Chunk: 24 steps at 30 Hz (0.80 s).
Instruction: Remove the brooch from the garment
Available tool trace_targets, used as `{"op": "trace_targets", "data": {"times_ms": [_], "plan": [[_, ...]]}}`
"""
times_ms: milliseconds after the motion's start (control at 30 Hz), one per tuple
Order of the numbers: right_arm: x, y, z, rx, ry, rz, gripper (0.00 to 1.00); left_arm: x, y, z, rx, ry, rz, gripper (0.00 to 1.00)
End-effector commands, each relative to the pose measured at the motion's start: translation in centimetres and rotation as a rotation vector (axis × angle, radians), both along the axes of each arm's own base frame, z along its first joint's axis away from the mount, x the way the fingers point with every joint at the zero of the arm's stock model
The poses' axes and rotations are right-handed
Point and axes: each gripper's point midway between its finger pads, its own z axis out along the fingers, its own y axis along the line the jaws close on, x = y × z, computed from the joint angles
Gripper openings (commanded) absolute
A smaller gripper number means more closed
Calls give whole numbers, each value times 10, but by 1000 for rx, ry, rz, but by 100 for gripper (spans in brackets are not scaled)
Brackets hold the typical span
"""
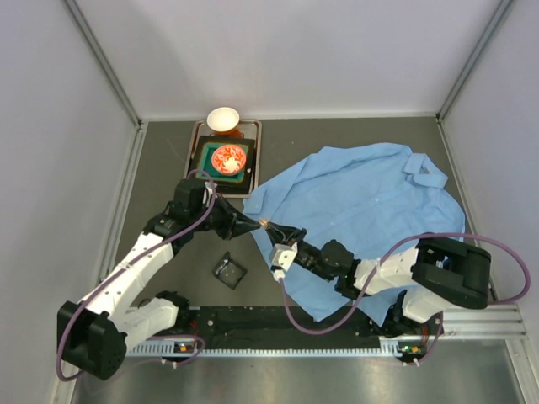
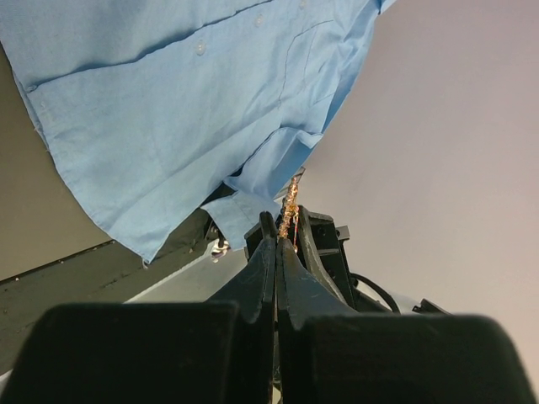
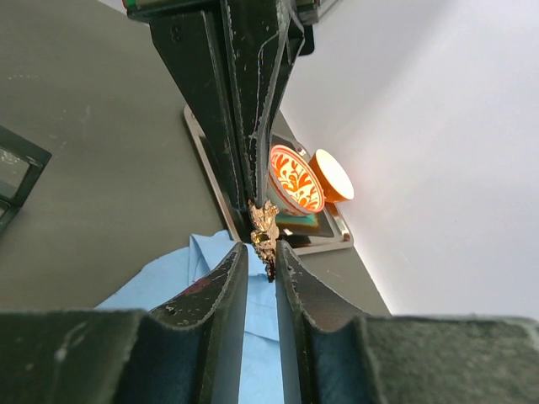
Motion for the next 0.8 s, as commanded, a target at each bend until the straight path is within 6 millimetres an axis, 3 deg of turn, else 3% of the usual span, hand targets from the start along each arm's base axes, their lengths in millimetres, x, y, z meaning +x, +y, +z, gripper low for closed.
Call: {"op": "trace_targets", "data": {"times_ms": [0,233,400,633,733,767], "plan": [[2,8,17,42,-34,-15,18,-3,-2,15,-41,-48,-14,0],[4,11,19,42,-55,-40,14,-5,-2,18,-48,-54,-17,0],[5,11,24,40,-107,-78,0,-7,-2,18,-51,-56,-21,0],[-3,-1,42,120,-126,-124,0,-7,9,10,-1,-70,37,0],[-5,-4,43,129,-78,-121,0,-6,11,8,24,-101,32,28],[-5,-5,41,133,-55,-121,0,-6,12,12,27,-137,28,42]]}}
